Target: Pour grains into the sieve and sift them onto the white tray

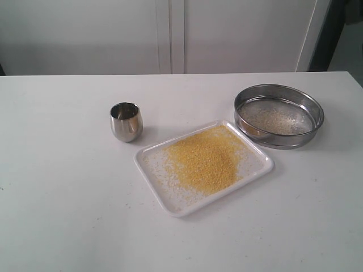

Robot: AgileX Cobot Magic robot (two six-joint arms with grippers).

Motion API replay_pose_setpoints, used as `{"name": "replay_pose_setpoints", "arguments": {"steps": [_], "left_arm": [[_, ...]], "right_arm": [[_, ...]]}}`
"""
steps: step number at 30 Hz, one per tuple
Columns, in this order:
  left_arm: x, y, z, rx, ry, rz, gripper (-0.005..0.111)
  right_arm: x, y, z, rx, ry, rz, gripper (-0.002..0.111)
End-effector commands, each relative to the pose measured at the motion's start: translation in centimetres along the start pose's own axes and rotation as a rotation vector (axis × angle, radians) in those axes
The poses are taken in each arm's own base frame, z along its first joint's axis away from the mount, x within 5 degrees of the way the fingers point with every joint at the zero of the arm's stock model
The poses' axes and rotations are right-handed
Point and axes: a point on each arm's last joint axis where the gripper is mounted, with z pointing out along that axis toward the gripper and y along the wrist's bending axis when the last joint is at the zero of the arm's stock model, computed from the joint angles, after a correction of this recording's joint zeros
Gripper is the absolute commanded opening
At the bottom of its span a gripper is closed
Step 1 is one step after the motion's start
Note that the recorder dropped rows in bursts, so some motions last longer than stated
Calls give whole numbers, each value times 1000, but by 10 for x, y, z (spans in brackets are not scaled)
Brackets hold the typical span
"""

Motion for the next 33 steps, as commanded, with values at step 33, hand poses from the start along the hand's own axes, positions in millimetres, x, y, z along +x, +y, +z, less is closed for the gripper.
{"name": "replay_pose_setpoints", "arguments": {"steps": [33], "left_arm": [[2,-1,0,4,3,2,0]], "right_arm": [[96,-9,-86,57,-450,-132,0]]}}
